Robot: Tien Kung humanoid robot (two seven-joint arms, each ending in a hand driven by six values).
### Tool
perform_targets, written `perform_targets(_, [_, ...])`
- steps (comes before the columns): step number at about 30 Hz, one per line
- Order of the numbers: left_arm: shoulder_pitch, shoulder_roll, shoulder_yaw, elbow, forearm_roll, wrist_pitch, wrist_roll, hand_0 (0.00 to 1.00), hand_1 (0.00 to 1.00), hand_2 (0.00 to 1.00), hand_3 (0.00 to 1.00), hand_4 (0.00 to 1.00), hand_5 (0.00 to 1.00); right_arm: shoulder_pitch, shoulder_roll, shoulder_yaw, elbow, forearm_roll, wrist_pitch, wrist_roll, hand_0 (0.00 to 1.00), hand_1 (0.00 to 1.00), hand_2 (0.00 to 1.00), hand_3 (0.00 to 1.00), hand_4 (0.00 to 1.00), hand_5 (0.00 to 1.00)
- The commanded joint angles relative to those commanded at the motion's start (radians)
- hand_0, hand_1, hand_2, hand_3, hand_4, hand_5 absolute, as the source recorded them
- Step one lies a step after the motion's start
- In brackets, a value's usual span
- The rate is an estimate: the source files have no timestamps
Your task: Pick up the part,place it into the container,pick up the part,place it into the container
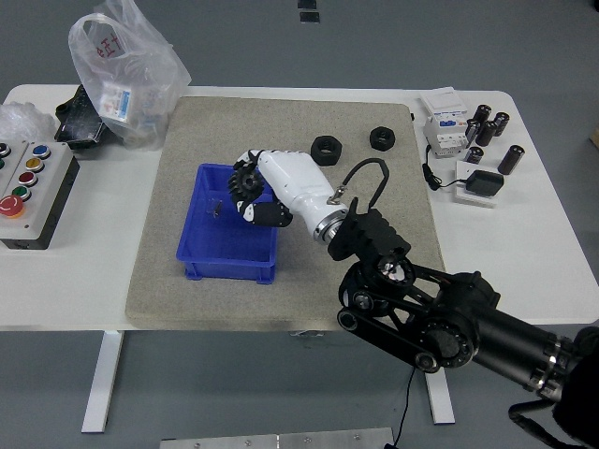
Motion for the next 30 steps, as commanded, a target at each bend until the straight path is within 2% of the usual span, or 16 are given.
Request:
perform_targets(3, [-0.001, 0.001, 0.001, 0.000, -0.001, 0.000, 0.000, 0.610, 0.643, 0.618, 0.653, 0.662, 0.259, 0.007, 0.009, -0.027, -0.010, -0.022, 0.029, -0.013, 0.282, 0.605, 0.717, 0.688, 0.470, 0.182])
perform_targets(4, [-0.001, 0.001, 0.002, 0.000, -0.001, 0.000, 0.001, 0.610, 0.644, 0.618, 0.653, 0.662, 0.260, 0.008, 0.012, -0.033, -0.013, -0.035, 0.045, -0.020, 0.294, 0.627, 0.900, 0.899, 0.651, 0.186])
perform_targets(10, [-0.001, 0.000, 0.000, 0.000, 0.001, 0.000, 0.002, 0.610, 0.644, 0.618, 0.653, 0.662, 0.260, -0.001, 0.009, -0.008, -0.011, -0.069, 0.082, -0.036, 0.294, 0.627, 0.900, 0.899, 0.651, 0.186])
perform_targets(11, [-0.001, 0.000, -0.001, 0.000, 0.002, 0.000, 0.002, 0.610, 0.644, 0.618, 0.653, 0.662, 0.259, -0.004, 0.007, 0.002, -0.009, -0.069, 0.083, -0.035, 0.306, 0.615, 0.908, 0.917, 0.736, 0.220])
perform_targets(16, [-0.001, 0.000, 0.000, 0.000, 0.002, -0.001, 0.001, 0.610, 0.644, 0.618, 0.653, 0.662, 0.259, -0.024, -0.007, 0.059, 0.004, -0.057, 0.084, -0.029, 0.306, 0.615, 0.908, 0.917, 0.736, 0.220])
perform_targets(17, [-0.001, 0.000, 0.000, 0.000, 0.003, -0.001, 0.000, 0.610, 0.643, 0.617, 0.652, 0.662, 0.261, -0.028, -0.010, 0.069, 0.006, -0.055, 0.083, -0.027, 0.286, 0.554, 0.906, 0.918, 0.769, 0.236])
perform_targets(20, [-0.001, 0.000, -0.002, 0.000, 0.005, -0.001, -0.001, 0.610, 0.643, 0.617, 0.652, 0.662, 0.261, -0.051, -0.024, 0.112, 0.020, -0.055, 0.064, -0.025, 0.286, 0.554, 0.906, 0.918, 0.769, 0.236])
perform_targets(22, [-0.001, -0.001, -0.003, 0.000, 0.005, -0.001, -0.002, 0.610, 0.643, 0.617, 0.652, 0.662, 0.261, -0.077, -0.040, 0.155, 0.041, -0.061, 0.046, -0.028, 0.286, 0.554, 0.906, 0.918, 0.769, 0.236])
perform_targets(23, [0.000, -0.002, -0.005, 0.000, 0.007, -0.001, -0.001, 0.609, 0.642, 0.617, 0.652, 0.661, 0.260, -0.094, -0.053, 0.180, 0.055, -0.068, 0.042, -0.036, 0.251, 0.486, 0.828, 0.843, 0.776, 0.263])
perform_targets(25, [0.001, -0.004, -0.007, 0.000, 0.008, -0.001, -0.002, 0.609, 0.642, 0.617, 0.652, 0.661, 0.260, -0.124, -0.078, 0.227, 0.078, -0.077, 0.049, -0.055, 0.251, 0.486, 0.828, 0.843, 0.776, 0.263])
perform_targets(28, [0.003, -0.006, -0.014, 0.000, 0.014, 0.000, -0.001, 0.609, 0.642, 0.617, 0.652, 0.661, 0.260, -0.171, -0.134, 0.296, 0.097, -0.075, 0.100, -0.104, 0.251, 0.486, 0.828, 0.843, 0.776, 0.263])
perform_targets(29, [0.003, -0.006, -0.016, 0.000, 0.015, 0.000, -0.001, 0.609, 0.644, 0.617, 0.651, 0.660, 0.261, -0.184, -0.151, 0.314, 0.099, -0.069, 0.117, -0.118, 0.229, 0.434, 0.795, 0.826, 0.773, 0.260])
perform_targets(30, [0.003, -0.006, -0.019, 0.000, 0.018, 0.000, -0.002, 0.609, 0.644, 0.617, 0.651, 0.660, 0.261, -0.199, -0.170, 0.327, 0.099, -0.062, 0.138, -0.134, 0.229, 0.434, 0.795, 0.826, 0.773, 0.260])
